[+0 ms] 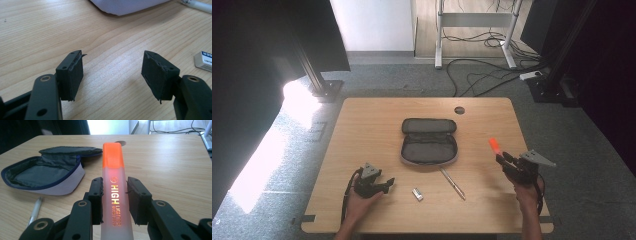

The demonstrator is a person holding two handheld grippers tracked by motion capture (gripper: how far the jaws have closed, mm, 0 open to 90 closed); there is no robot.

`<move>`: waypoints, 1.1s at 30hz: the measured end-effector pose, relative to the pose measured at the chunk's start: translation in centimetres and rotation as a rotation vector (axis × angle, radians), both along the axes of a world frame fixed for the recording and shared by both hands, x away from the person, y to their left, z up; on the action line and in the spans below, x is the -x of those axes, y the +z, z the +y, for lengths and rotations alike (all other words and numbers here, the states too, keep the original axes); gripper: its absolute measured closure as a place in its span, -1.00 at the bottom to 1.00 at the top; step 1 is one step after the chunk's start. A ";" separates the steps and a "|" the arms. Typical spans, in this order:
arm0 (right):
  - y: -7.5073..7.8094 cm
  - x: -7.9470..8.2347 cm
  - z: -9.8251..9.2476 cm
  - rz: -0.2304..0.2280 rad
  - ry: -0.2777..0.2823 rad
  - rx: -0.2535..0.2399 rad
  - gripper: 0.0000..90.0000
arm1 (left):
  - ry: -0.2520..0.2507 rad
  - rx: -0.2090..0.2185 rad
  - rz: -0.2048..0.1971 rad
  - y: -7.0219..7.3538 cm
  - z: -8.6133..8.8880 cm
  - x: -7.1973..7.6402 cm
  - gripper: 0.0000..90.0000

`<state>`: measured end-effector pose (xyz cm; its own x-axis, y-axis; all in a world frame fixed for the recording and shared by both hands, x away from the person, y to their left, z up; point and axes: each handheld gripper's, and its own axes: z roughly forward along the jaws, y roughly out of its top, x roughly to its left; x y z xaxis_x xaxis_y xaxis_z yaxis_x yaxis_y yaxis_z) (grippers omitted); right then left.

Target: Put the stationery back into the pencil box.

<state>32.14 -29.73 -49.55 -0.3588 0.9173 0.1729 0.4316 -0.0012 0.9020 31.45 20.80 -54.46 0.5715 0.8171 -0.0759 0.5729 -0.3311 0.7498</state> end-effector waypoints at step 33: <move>0.0 -1.2 6.4 -0.007 0.114 0.078 0.47 | 0.026 -0.085 0.020 -0.2 -0.9 -0.3 -0.28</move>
<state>33.39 -23.28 -49.50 -0.4625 0.8809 0.1001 0.4189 0.1176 0.9004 31.73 19.87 -54.65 0.5487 0.8358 -0.0170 0.5968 -0.3774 0.7081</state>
